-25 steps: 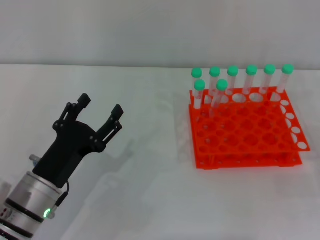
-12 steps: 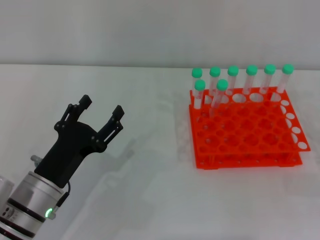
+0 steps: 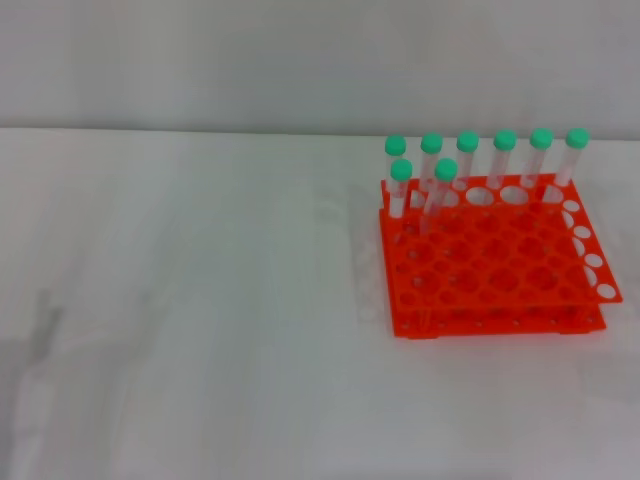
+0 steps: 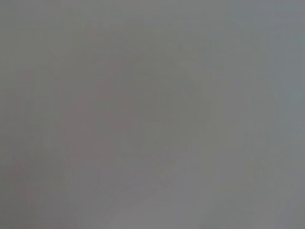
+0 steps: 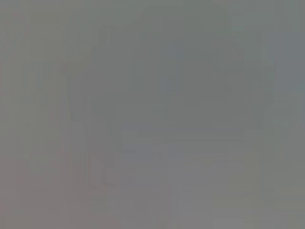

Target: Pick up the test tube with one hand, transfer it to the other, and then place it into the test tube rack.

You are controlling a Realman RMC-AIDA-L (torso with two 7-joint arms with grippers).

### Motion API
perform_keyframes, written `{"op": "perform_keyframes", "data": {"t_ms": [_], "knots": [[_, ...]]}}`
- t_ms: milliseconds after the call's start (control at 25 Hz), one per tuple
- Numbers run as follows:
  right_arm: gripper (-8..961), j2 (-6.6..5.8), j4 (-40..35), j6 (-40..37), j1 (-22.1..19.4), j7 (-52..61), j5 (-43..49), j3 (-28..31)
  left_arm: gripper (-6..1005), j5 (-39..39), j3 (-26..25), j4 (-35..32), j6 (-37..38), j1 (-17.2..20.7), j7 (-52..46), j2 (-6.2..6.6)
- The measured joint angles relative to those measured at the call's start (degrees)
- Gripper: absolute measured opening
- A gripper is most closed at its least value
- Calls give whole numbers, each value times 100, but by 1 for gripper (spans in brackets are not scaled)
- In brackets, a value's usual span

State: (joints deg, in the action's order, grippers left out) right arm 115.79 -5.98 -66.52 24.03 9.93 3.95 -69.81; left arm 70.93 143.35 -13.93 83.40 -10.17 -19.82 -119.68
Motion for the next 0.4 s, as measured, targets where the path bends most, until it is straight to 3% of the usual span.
{"op": "perform_keyframes", "data": {"t_ms": [160,400], "knots": [[875,-2,1,-2,-30,0,0,102,874,312,-16,18,211,262,-8,-9],[875,-3,1,-39,-72,1,0,143,874,342,50,21,213,252,-12,-7]]}}
